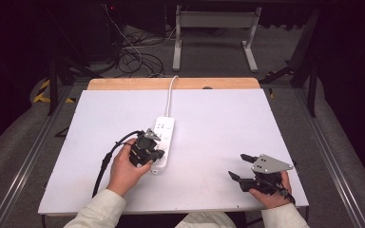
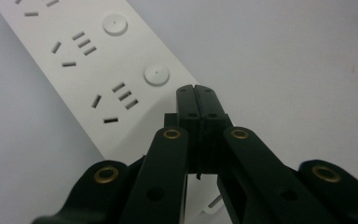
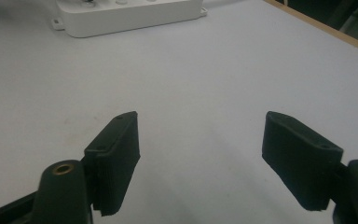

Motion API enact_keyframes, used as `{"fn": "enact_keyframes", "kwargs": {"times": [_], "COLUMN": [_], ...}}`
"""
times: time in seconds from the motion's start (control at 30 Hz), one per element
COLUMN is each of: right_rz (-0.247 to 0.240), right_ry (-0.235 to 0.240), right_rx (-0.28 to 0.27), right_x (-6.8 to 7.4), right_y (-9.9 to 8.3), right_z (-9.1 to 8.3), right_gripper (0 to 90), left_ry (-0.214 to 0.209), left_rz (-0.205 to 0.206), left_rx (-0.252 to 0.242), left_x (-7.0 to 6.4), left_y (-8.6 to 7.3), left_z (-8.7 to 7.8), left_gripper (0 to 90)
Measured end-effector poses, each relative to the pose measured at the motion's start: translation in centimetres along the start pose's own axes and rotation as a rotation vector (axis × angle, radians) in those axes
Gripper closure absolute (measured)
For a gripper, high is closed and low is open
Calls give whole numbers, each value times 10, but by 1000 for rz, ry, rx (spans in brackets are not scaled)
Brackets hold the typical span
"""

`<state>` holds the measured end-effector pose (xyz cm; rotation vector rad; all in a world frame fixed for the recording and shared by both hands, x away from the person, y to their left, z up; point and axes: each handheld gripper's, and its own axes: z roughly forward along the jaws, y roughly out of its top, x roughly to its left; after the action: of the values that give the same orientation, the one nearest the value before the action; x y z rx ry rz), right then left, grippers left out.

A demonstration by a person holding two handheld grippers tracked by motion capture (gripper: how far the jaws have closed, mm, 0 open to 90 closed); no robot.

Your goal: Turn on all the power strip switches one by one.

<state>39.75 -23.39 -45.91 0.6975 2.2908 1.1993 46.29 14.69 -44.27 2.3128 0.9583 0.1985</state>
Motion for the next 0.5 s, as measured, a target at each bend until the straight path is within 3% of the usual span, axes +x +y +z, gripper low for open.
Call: {"fn": "enact_keyframes", "kwargs": {"times": [0.17,0.37,0.5], "right_rz": [4,2,2], "right_ry": [-5,-6,-5], "right_rx": [1,1,1], "right_x": [-2,-1,-1], "right_y": [-1,-1,-1], "right_z": [1,0,1], "right_gripper": [281,281,281], "left_ry": [-26,-12,28], "left_rz": [-10,-2,10], "left_rx": [-58,-109,-117], "left_x": [0,0,1], "left_y": [3,10,12], "left_z": [-5,-8,-3], "left_gripper": [899,899,898]}}
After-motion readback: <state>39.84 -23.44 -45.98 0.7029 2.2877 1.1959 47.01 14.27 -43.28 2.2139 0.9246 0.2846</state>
